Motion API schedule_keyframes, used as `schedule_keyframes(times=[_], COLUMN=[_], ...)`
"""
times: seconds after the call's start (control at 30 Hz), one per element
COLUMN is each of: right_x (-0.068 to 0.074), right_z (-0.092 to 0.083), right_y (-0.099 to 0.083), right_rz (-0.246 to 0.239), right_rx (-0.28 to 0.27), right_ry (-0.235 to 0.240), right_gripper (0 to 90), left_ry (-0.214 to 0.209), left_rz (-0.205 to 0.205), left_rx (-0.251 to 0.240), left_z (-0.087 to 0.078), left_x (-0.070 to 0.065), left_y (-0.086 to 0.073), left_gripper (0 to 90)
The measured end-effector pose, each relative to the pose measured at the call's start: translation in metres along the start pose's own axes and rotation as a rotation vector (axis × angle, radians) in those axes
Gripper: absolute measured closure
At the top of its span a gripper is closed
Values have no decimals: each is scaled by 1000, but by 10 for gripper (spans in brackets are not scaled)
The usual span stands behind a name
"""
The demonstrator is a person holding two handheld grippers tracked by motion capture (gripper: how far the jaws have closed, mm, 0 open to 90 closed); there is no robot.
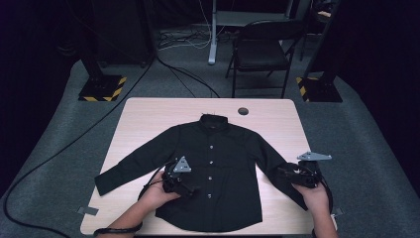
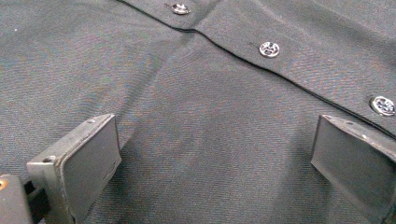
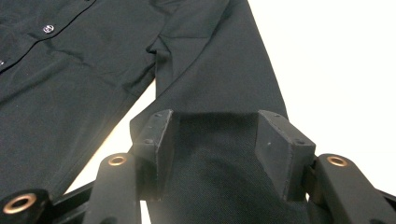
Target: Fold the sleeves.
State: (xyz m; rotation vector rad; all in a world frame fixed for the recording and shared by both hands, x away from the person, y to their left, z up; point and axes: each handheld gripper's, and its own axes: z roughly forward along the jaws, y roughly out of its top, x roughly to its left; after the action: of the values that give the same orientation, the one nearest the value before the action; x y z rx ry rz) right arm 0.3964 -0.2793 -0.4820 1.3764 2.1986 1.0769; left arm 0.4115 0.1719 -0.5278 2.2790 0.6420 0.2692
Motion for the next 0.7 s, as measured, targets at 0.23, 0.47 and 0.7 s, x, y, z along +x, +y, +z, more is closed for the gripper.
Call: schedule_keyframes(times=[0.23,0.47,0.7], right_x=[-4,-6,-9], right_z=[-2,-3,-3], right_y=[-1,-3,-5], right_rz=[11,14,17], right_rx=[-1,9,17], right_ry=[-6,-19,-30], right_gripper=[473,486,496], left_ry=[0,0,0], left_rz=[0,0,0], left_rx=[0,-1,1], left_z=[0,0,0], left_x=[0,0,0], left_y=[0,0,0], left_gripper=[13,13,13])
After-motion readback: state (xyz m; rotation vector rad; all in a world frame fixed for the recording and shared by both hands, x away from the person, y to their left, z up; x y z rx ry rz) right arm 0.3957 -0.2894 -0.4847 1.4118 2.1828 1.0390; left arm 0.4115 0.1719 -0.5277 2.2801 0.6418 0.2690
